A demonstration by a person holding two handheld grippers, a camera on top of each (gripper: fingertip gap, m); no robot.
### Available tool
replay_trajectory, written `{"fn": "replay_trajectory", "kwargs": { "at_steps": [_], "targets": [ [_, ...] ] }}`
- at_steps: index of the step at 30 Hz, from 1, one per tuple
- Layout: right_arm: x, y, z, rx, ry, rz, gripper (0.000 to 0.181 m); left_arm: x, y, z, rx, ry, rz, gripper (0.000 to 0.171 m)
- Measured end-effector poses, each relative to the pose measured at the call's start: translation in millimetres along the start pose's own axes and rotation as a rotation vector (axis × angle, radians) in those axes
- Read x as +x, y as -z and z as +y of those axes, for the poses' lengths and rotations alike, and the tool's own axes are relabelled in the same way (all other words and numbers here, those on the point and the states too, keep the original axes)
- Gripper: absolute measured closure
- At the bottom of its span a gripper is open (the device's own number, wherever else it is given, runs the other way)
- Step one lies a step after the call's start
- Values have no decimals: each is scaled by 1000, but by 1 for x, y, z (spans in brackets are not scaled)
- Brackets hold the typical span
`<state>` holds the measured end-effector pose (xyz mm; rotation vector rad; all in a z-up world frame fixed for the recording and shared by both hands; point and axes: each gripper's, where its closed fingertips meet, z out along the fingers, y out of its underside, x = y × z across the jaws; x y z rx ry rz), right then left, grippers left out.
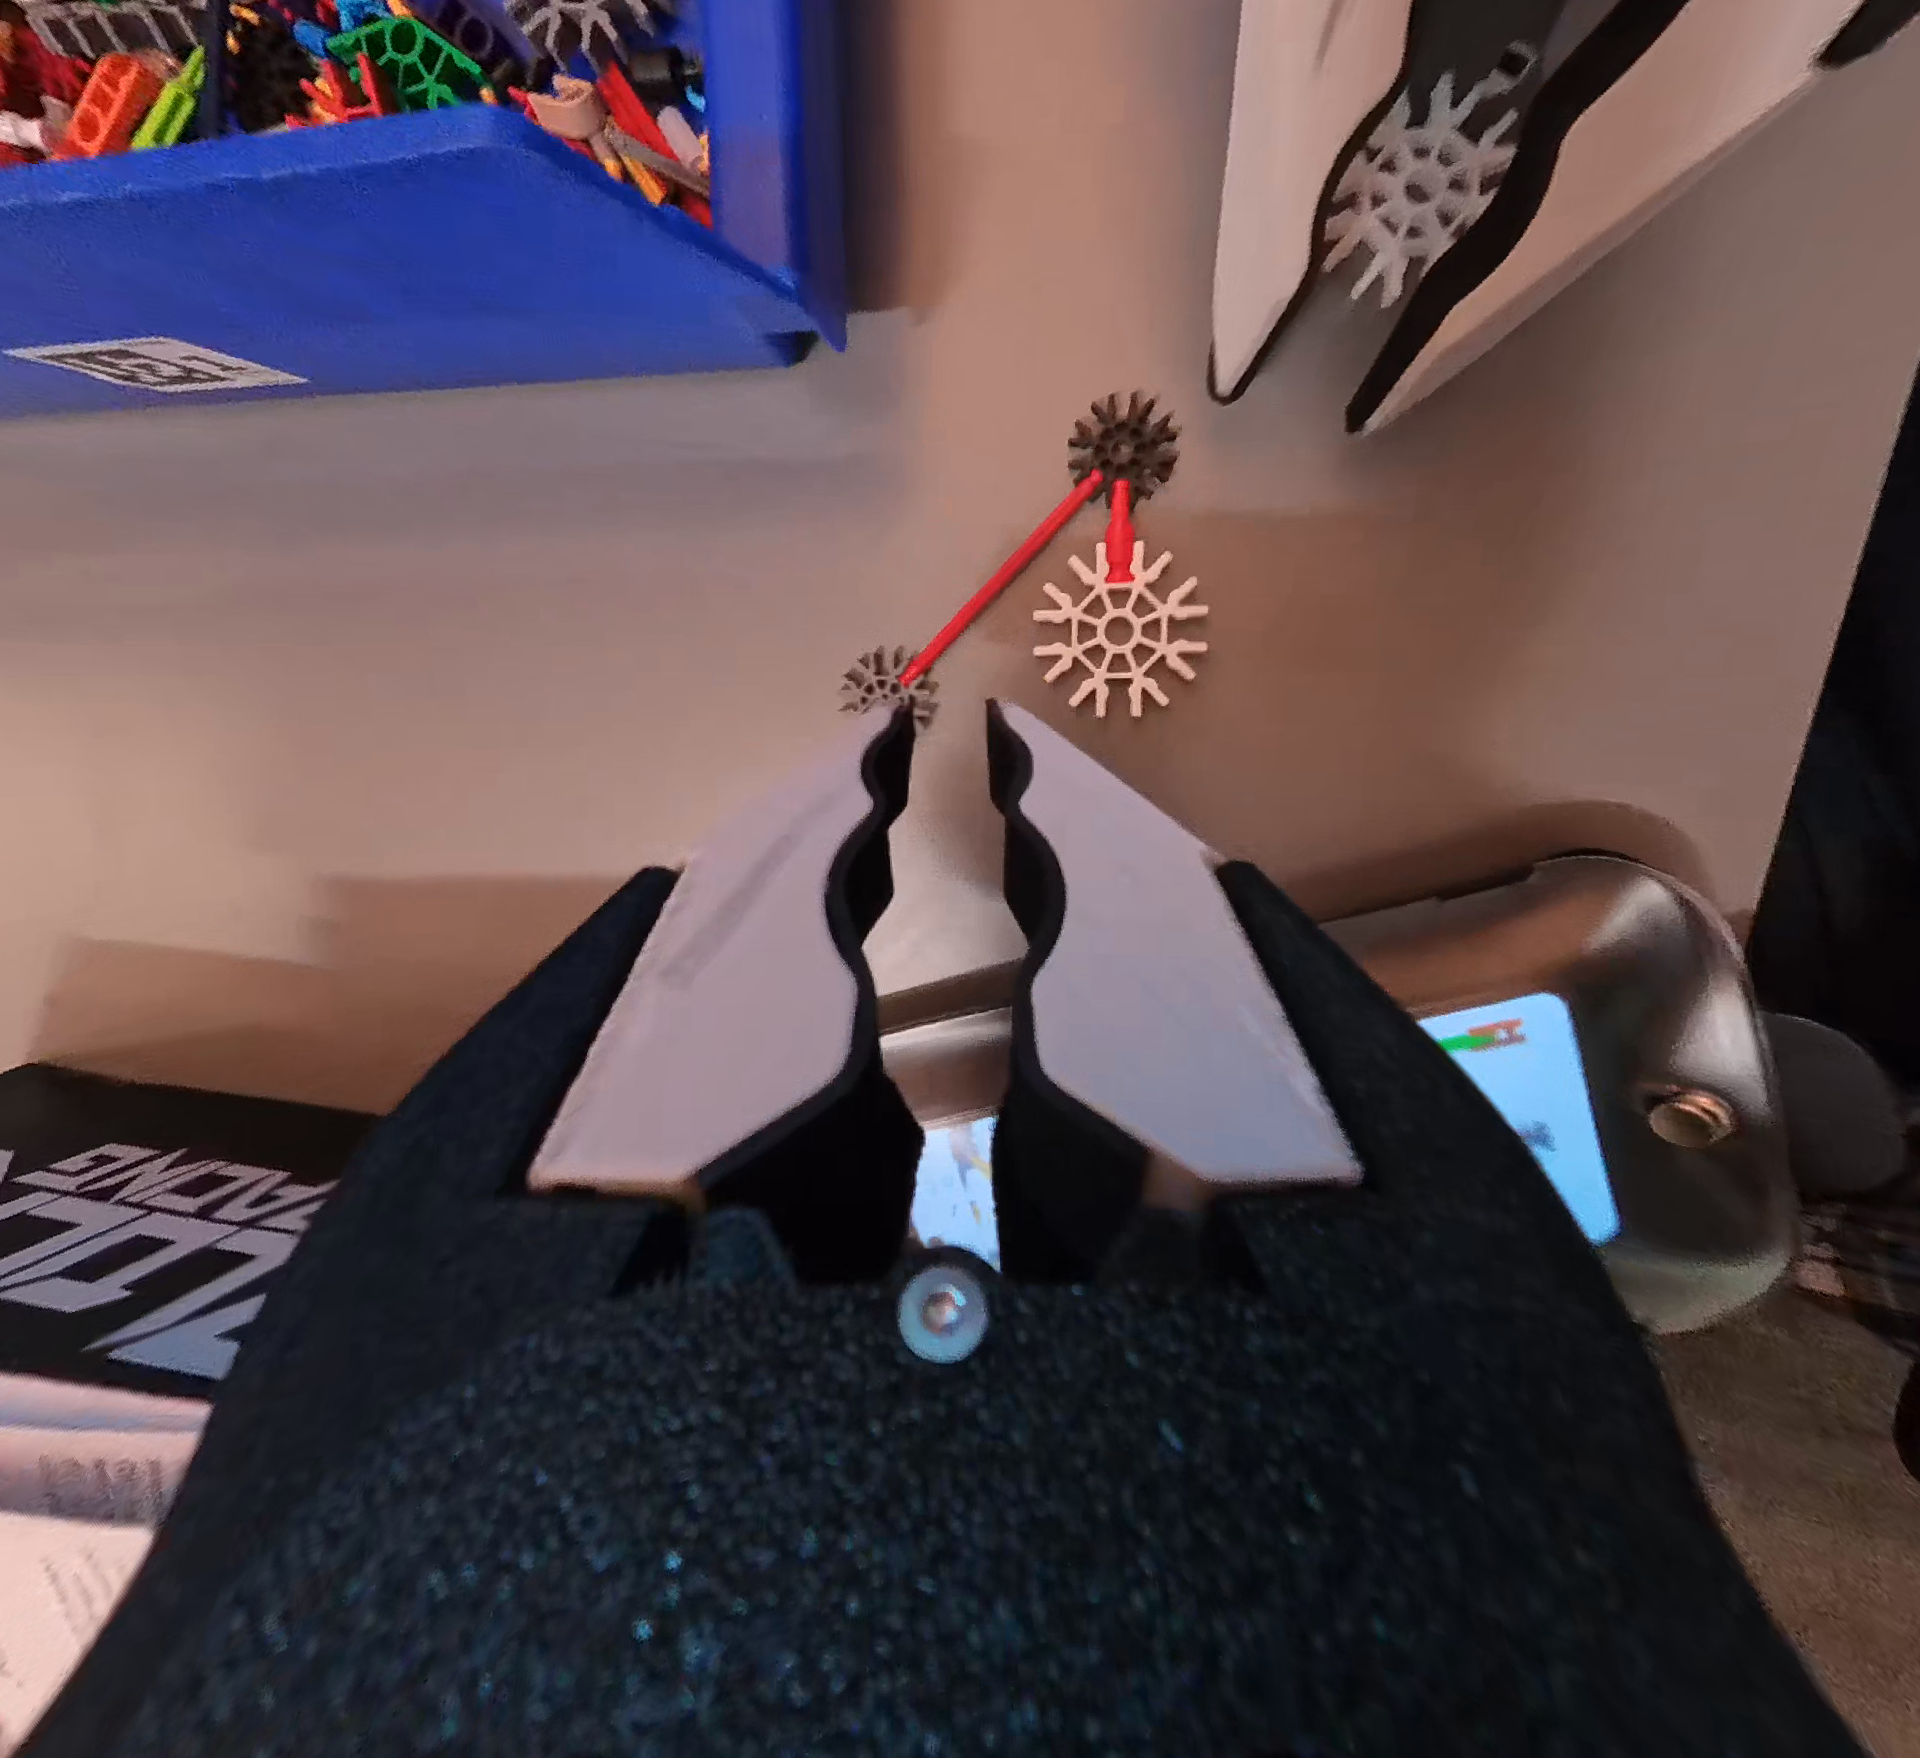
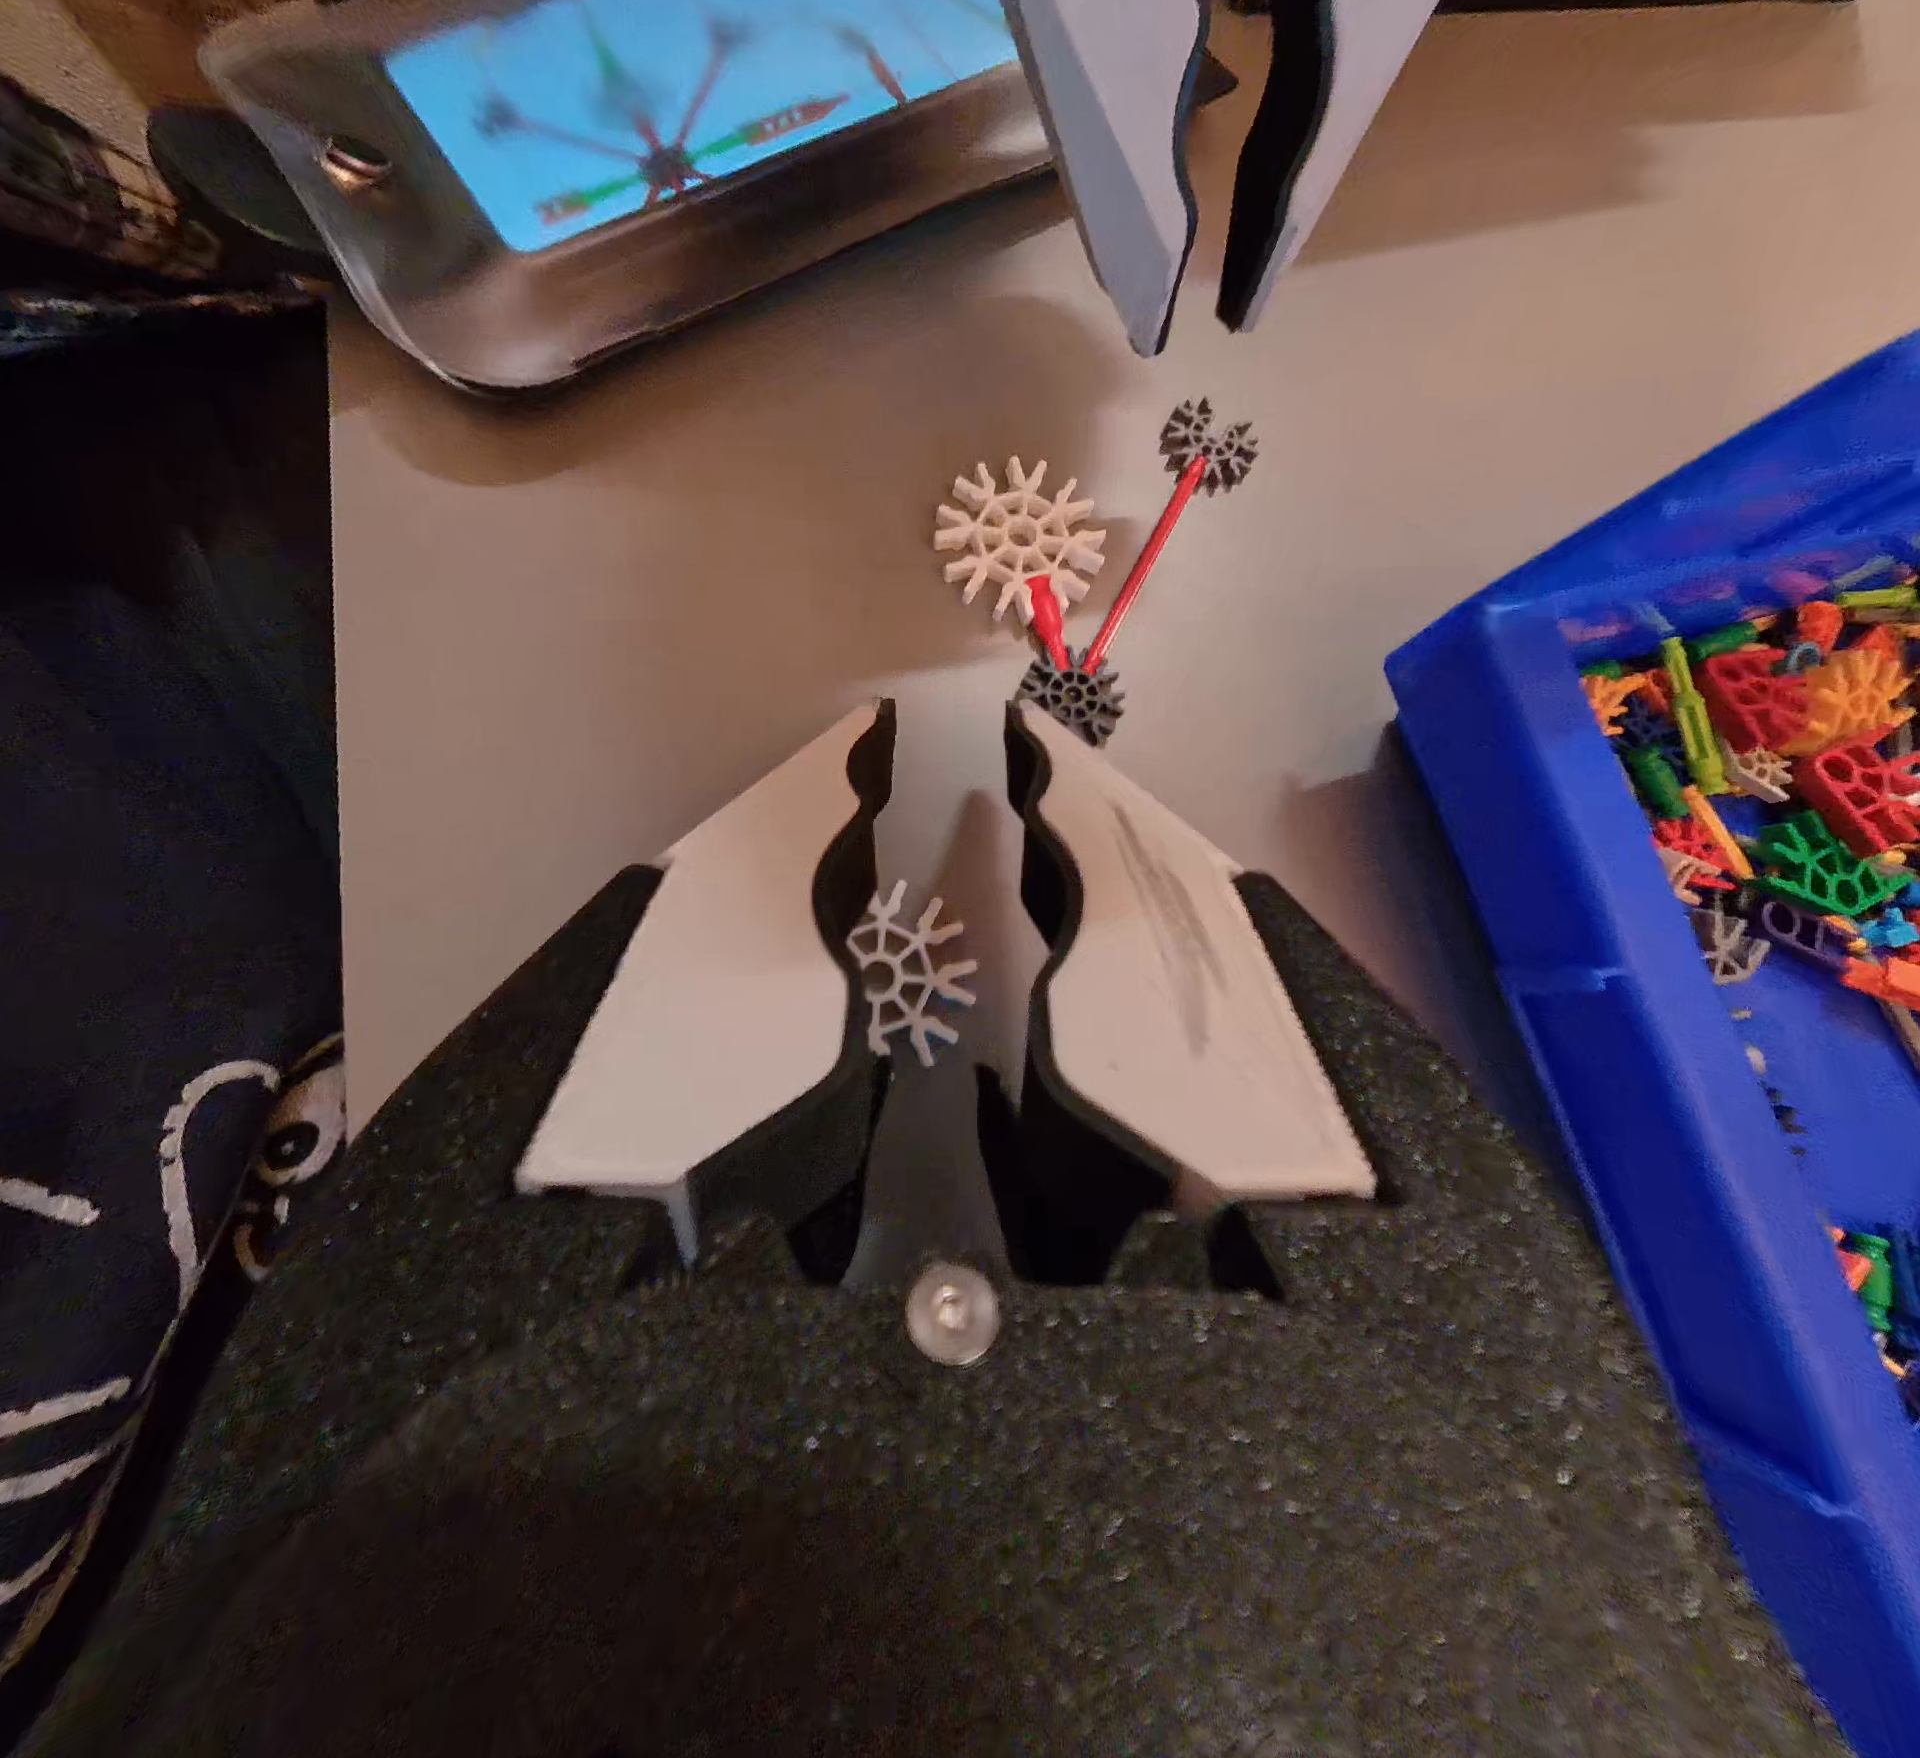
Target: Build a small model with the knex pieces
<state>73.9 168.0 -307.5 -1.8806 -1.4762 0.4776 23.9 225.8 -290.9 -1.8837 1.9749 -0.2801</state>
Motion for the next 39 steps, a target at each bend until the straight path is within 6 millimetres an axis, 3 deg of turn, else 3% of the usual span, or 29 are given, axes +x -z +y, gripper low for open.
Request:
{"fn": "replay_trajectory", "kwargs": {
  "at_steps": [9, 19, 25, 39],
  "targets": [
    [9, -16, -14, -31, 24, 61, 149, -7, 23, 12, 97, 50, -81, 155],
    [13, -35, -25, -65, 27, 55, 144, -11, 33, 28, 231, 161, -71, 156],
    [15, -44, -22, -104, 32, 54, 144, -12, 36, 27, 277, 168, -68, 155],
    [13, -40, -18, -140, 7, -1, 144, -14, 38, 35, 311, 188, -60, 152]
  ]
}}
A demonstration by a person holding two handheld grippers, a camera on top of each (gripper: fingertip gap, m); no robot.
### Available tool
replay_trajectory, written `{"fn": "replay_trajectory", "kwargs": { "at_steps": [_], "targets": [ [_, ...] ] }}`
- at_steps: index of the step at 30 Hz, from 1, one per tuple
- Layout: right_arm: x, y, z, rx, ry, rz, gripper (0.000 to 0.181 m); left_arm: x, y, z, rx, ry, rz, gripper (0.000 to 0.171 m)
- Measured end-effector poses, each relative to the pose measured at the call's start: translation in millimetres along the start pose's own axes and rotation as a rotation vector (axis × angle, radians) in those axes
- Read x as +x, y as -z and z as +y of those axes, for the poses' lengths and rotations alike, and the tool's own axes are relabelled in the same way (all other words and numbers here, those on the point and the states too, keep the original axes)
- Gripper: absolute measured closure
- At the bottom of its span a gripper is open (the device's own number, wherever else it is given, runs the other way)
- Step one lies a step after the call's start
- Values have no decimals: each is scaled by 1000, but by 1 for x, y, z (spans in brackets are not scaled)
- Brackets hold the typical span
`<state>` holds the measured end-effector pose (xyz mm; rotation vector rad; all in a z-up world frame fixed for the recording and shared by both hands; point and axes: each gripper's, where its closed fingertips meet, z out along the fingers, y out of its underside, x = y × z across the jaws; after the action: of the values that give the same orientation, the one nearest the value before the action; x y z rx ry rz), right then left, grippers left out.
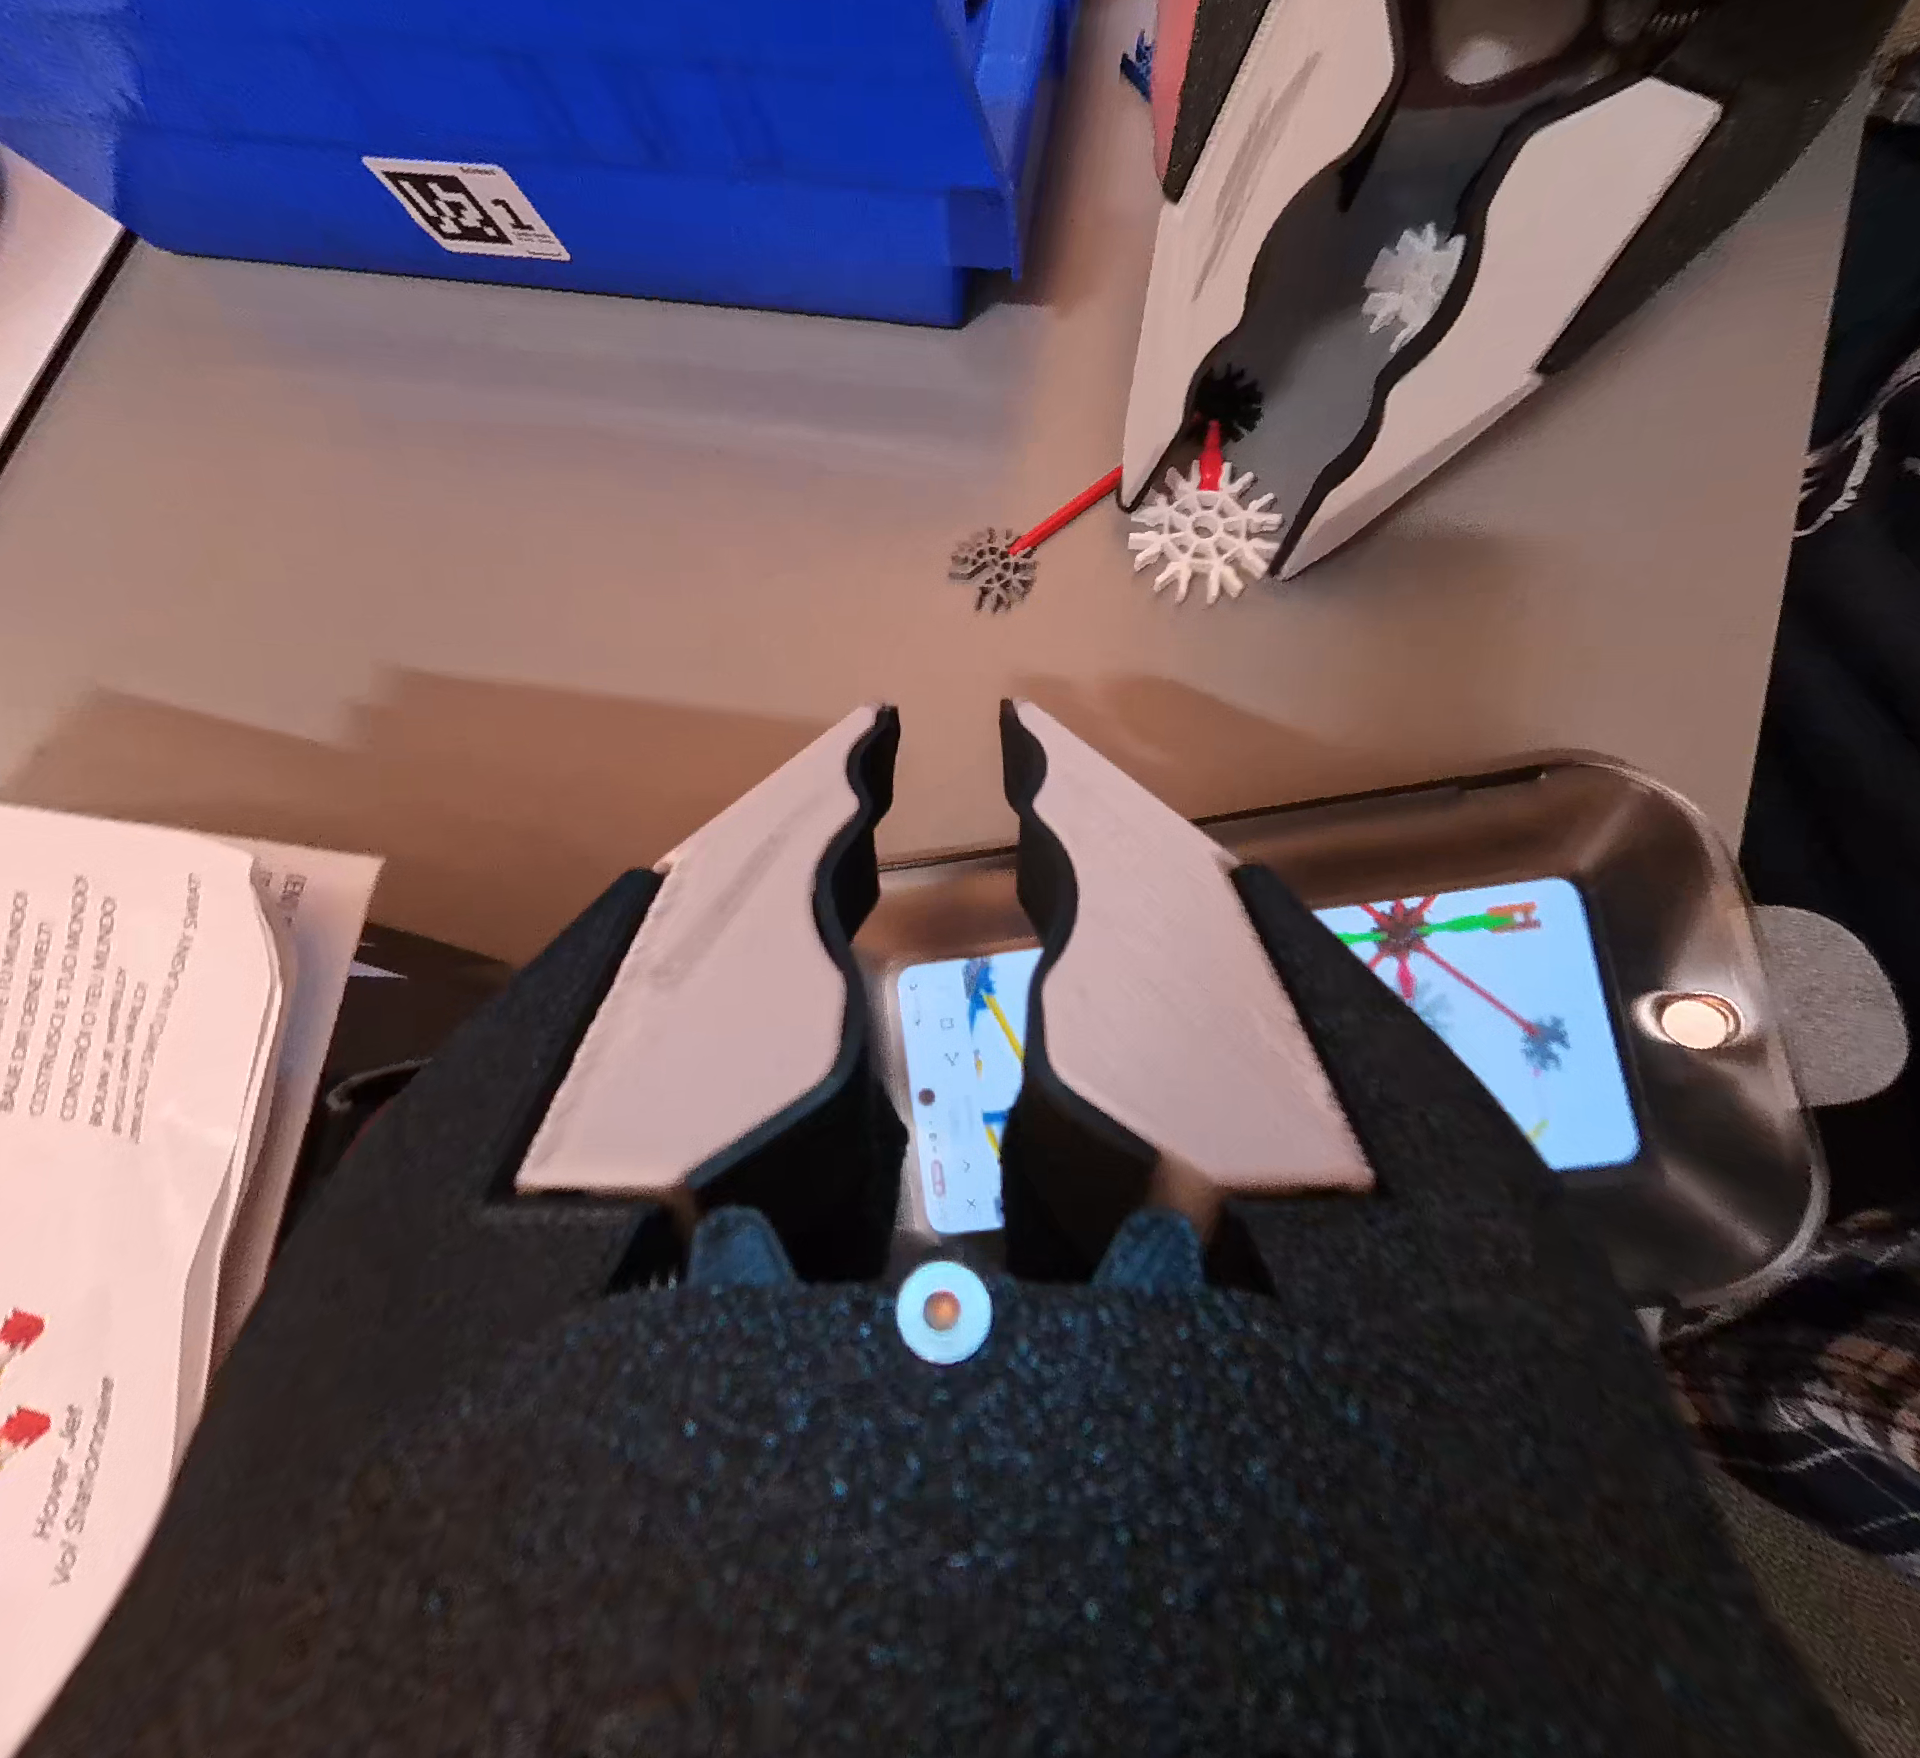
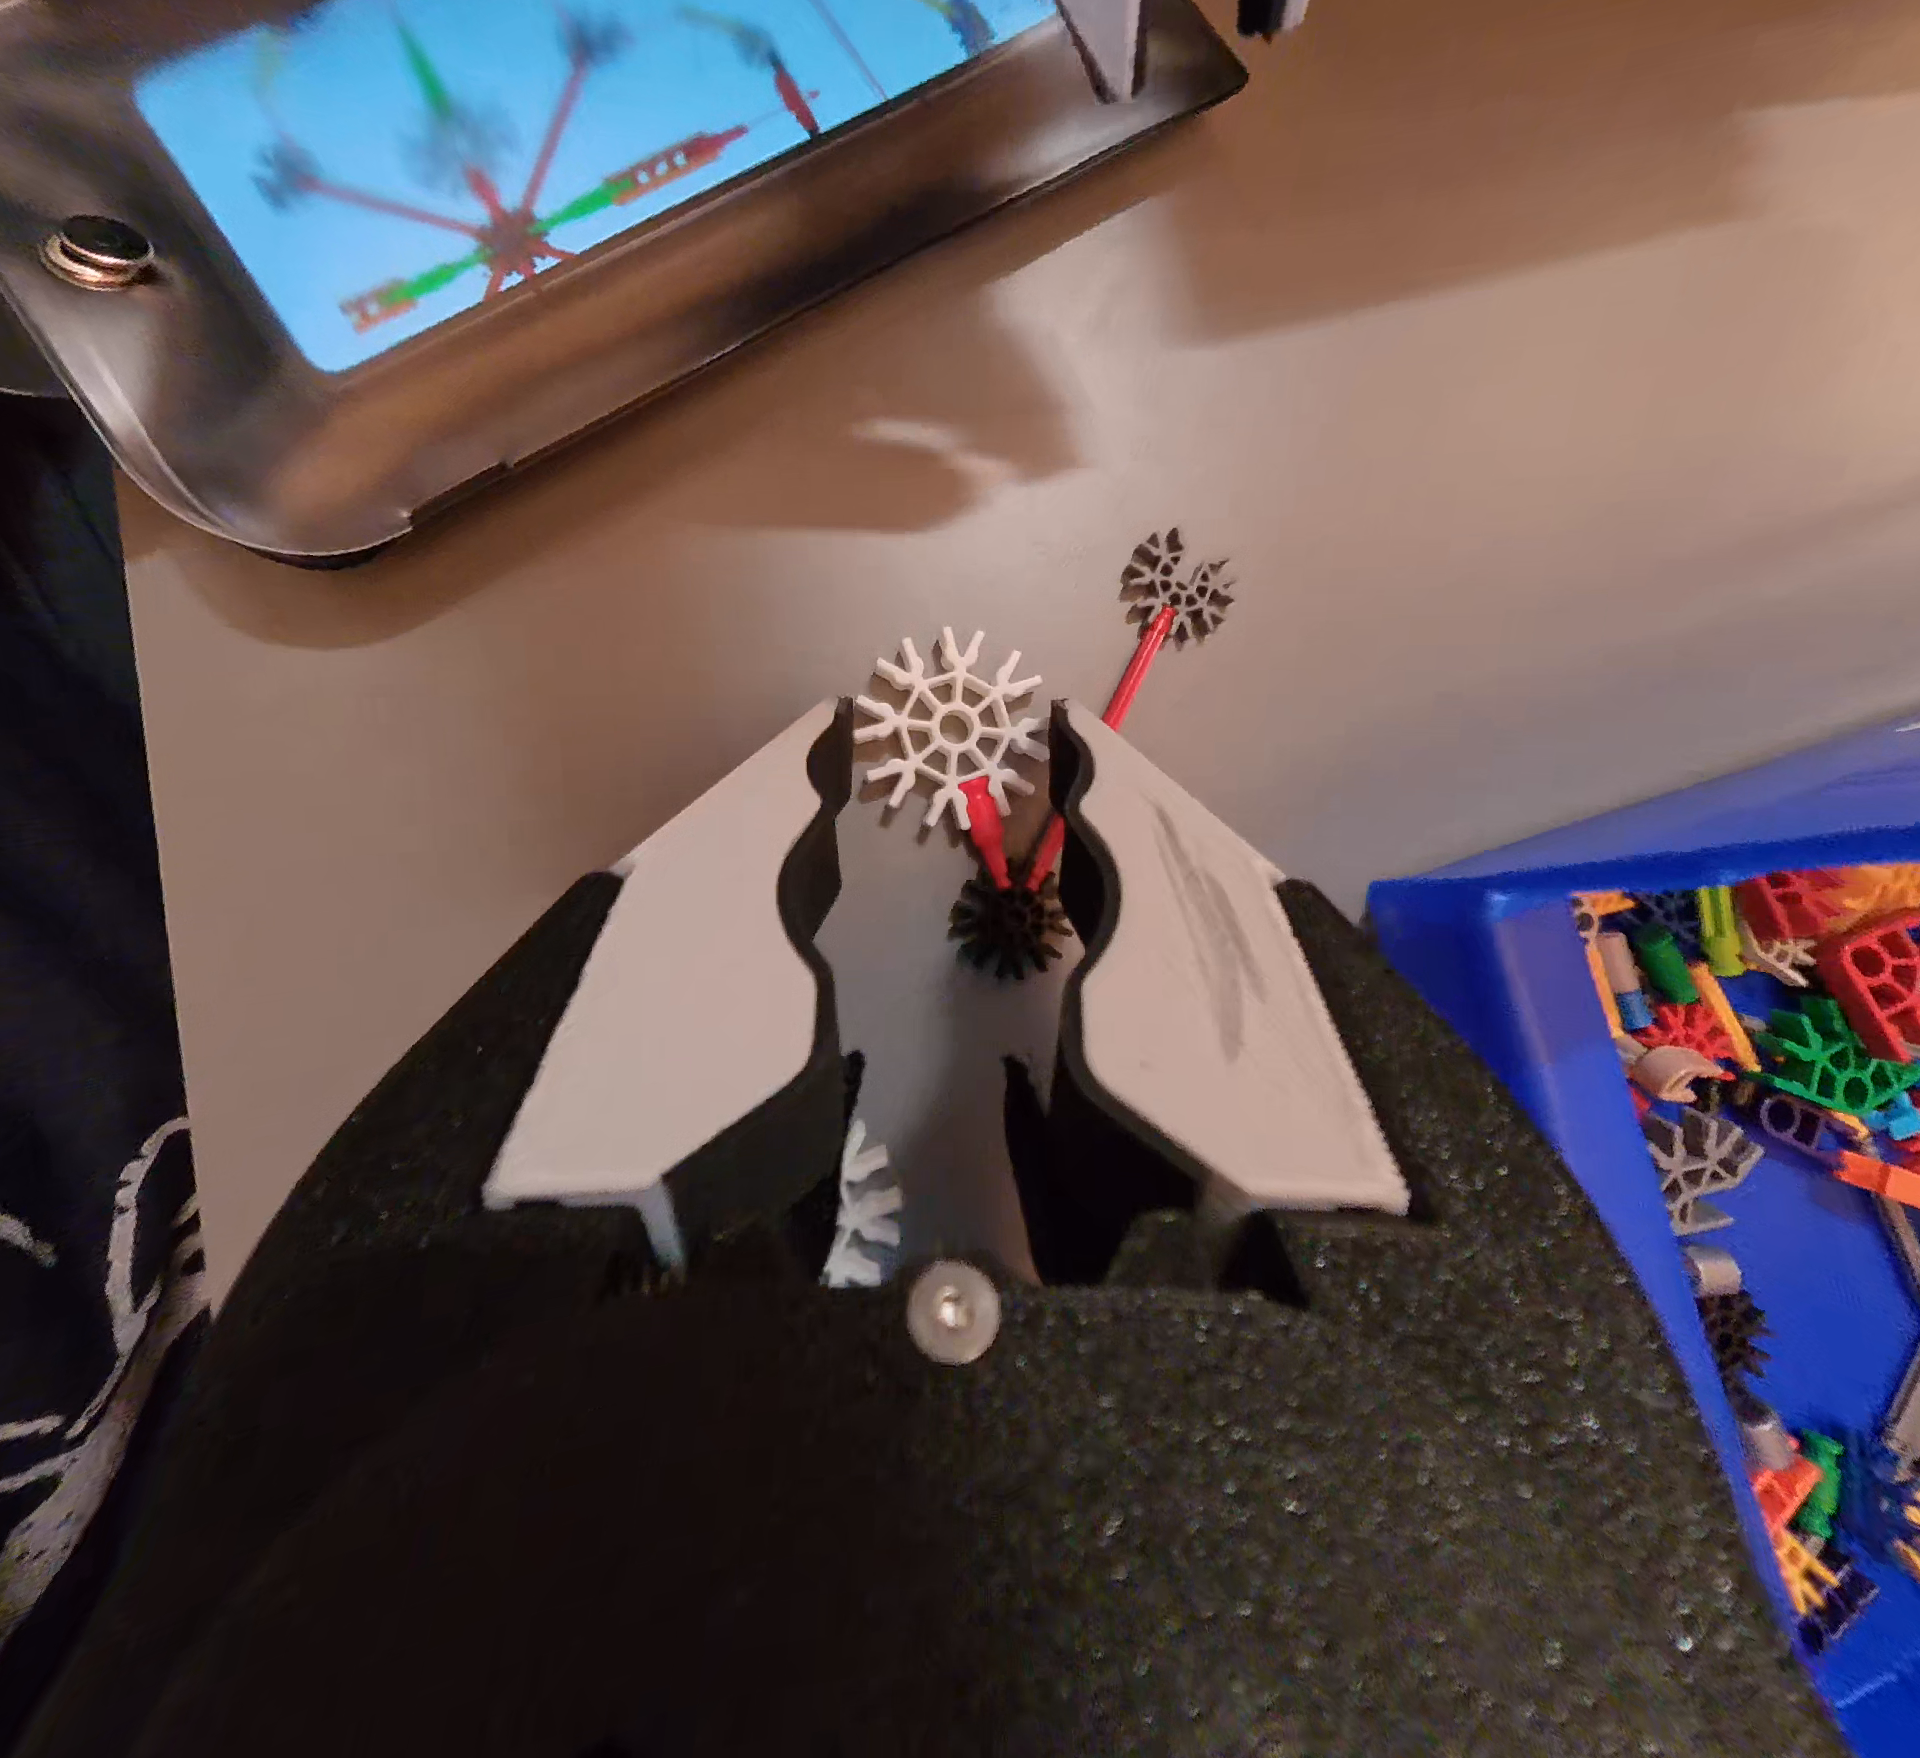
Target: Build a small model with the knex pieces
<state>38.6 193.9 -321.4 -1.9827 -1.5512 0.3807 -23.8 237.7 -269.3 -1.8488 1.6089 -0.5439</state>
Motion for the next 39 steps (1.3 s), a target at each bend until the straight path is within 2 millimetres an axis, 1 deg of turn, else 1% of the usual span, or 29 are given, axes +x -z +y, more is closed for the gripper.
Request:
{"fn": "replay_trajectory", "kwargs": {
  "at_steps": [3, 6, 12, 19, 27, 30, 32, 34, 36, 37, 39],
  "targets": [
    [0, 2, 1, 6, -7, -7, 144, 0, 5, -1, 26, 20, 4, 153],
    [-3, 5, -3, 32, -13, -19, 143, 1, 12, -4, 67, 43, 15, 152],
    [-4, 9, -6, 46, -7, -10, 143, -2, 15, -8, 89, 60, 2, 152],
    [-25, 13, -29, 106, 51, -63, 143, 3, 21, -8, 85, 55, -3, 152],
    [-28, 16, -29, 114, 56, -71, 143, 7, 26, -5, 78, 66, -11, 149],
    [-39, 21, -38, 172, 76, -125, 141, 8, 32, -6, 120, 93, -14, 145],
    [-52, 28, -49, 244, 105, -192, 138, 15, 40, -16, 216, 139, 31, 144],
    [-72, 37, -59, 314, 155, -291, 138, 28, 53, -26, 334, 194, 120, 140],
    [-91, 44, -71, 374, 189, -387, 138, 46, 64, -30, 419, 201, 225, 141],
    [-101, 47, -78, 407, 211, -430, 139, 57, 69, -28, 445, 189, 279, 139],
    [-121, 47, -88, 437, 266, -498, 140, 79, 77, -23, 468, 143, 380, 143]
  ]
}}
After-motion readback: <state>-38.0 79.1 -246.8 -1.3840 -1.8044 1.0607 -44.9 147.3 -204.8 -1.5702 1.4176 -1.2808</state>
